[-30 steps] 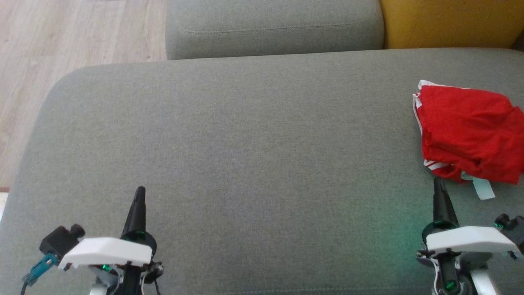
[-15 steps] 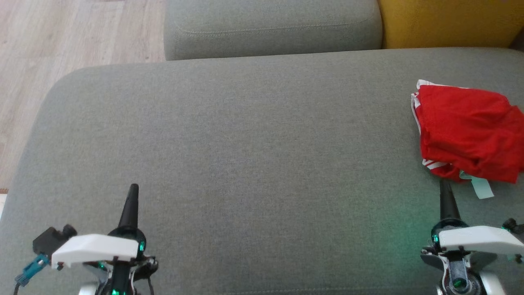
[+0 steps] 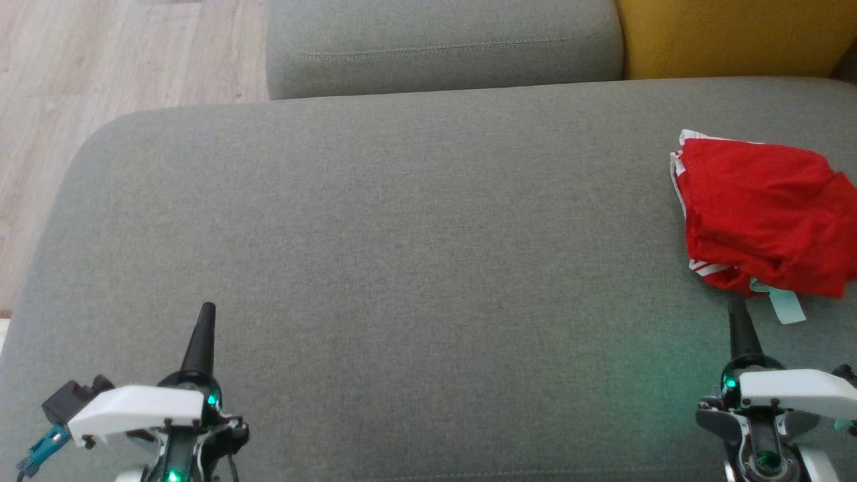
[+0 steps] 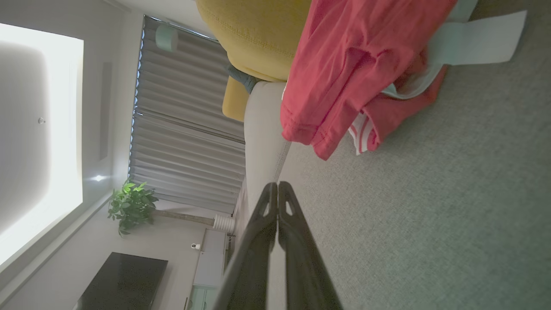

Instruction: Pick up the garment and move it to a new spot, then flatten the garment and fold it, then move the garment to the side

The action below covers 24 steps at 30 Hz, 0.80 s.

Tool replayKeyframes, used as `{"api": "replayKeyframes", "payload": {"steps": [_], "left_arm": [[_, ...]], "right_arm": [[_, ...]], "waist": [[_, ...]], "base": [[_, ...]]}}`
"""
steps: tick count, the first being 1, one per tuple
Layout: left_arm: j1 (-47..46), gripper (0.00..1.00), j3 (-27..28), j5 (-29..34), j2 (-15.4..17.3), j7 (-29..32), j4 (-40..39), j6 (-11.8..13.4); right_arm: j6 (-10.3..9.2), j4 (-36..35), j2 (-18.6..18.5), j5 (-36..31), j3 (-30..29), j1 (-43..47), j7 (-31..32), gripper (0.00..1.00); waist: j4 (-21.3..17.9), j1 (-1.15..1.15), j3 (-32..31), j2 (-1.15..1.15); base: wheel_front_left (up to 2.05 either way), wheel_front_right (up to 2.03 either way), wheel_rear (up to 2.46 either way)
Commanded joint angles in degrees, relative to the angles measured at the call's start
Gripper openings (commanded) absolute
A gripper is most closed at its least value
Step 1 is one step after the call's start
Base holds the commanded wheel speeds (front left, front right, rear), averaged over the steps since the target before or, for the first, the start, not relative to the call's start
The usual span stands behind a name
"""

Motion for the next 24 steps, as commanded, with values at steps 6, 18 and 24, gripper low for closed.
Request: {"api": "replayKeyframes", "payload": {"steps": [6, 18, 24], "left_arm": [[-4.1, 0.0, 3.3, -4.6, 1.0, 1.4, -1.0, -0.8], [-4.8, 0.0, 5.2, -11.4, 1.0, 3.5, -0.2, -1.3], [-5.1, 0.0, 6.0, -14.3, 1.0, 4.4, 0.2, -1.6]], "right_arm": [[-0.04, -2.6, -1.0, 5.6, 0.1, -3.7, 1.5, 0.0], [-0.04, -2.8, -1.0, 13.8, -0.9, -3.9, 3.5, 0.0], [-0.04, -2.9, -1.0, 17.2, -1.3, -4.0, 4.4, 0.0]], "waist": [[-0.1, 0.0, 0.0, 0.0], [-0.3, 0.0, -0.1, 0.0], [-0.4, 0.0, -0.1, 0.0]], "base": [[0.0, 0.0, 0.0], [0.0, 0.0, 0.0], [0.0, 0.0, 0.0]]}}
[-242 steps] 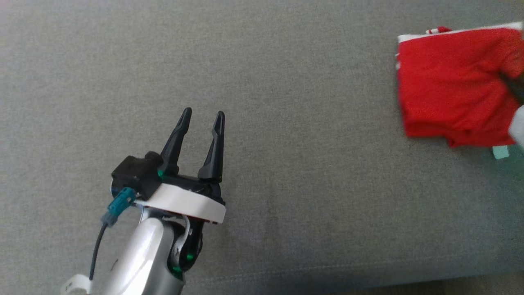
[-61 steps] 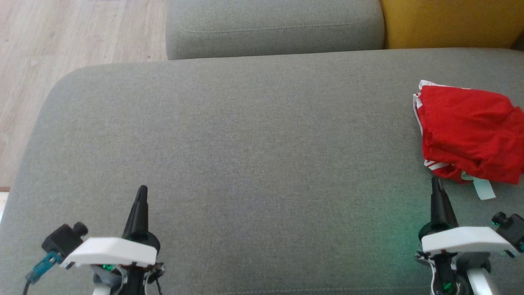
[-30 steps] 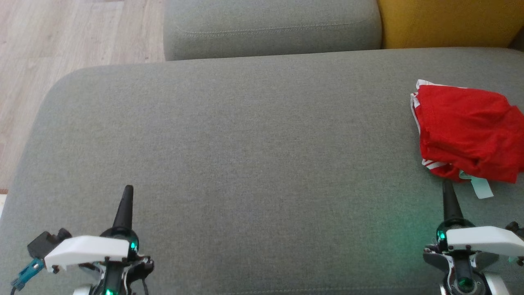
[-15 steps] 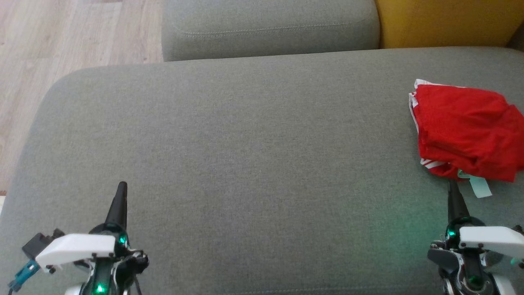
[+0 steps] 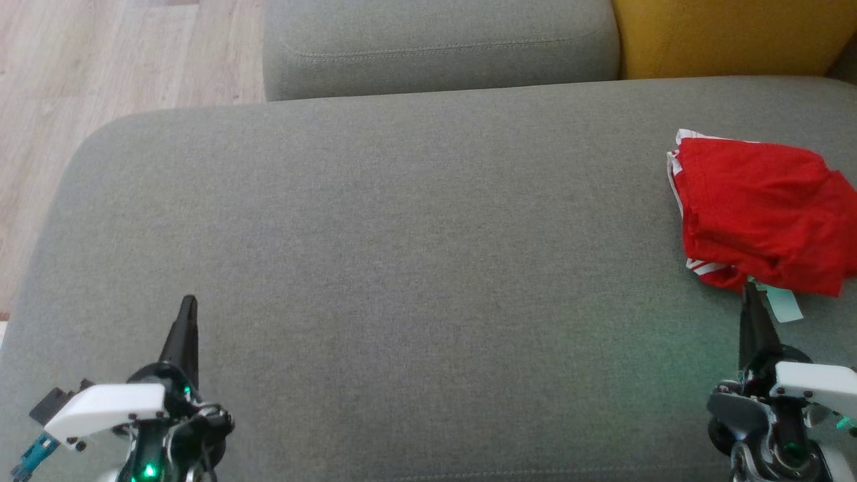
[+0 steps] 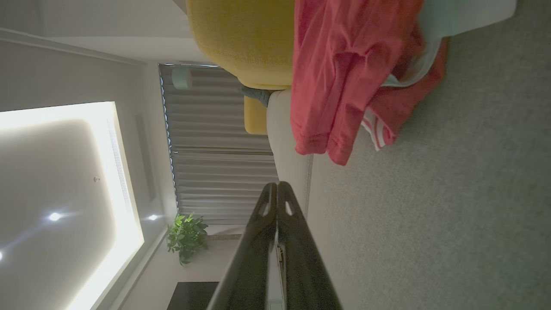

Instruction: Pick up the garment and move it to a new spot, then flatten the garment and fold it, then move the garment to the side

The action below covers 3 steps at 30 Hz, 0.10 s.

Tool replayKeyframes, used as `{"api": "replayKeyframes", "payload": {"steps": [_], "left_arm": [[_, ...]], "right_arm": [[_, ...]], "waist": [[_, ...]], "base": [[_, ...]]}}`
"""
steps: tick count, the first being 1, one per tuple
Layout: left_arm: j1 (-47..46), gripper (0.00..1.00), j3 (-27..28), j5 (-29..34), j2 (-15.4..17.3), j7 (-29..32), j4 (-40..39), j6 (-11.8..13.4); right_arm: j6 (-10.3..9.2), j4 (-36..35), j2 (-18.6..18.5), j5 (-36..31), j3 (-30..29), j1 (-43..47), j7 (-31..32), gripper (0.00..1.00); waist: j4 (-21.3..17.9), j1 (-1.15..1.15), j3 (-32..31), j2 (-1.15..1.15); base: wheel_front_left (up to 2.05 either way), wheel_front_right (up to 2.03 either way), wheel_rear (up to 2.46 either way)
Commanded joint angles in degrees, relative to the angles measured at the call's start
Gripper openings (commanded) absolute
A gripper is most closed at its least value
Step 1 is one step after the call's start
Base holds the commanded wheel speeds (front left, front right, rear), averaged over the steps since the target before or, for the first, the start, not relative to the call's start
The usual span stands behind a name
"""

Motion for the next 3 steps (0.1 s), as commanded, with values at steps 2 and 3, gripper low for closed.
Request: {"api": "replayKeyframes", "payload": {"steps": [2, 3], "left_arm": [[-3.8, 0.0, 2.7, -1.8, 1.0, 0.7, -1.4, -0.7], [-3.8, 0.0, 2.9, -2.4, 1.0, 0.8, -1.3, -0.7]], "right_arm": [[-0.04, -2.2, -0.9, 2.3, 0.8, -2.9, 0.8, 0.0], [-0.04, -2.2, -0.9, 3.0, 0.7, -2.9, 1.0, 0.0]], "waist": [[0.0, 0.0, 0.0, 0.0], [0.0, 0.0, 0.0, 0.0]], "base": [[0.0, 0.0, 0.0], [0.0, 0.0, 0.0]]}}
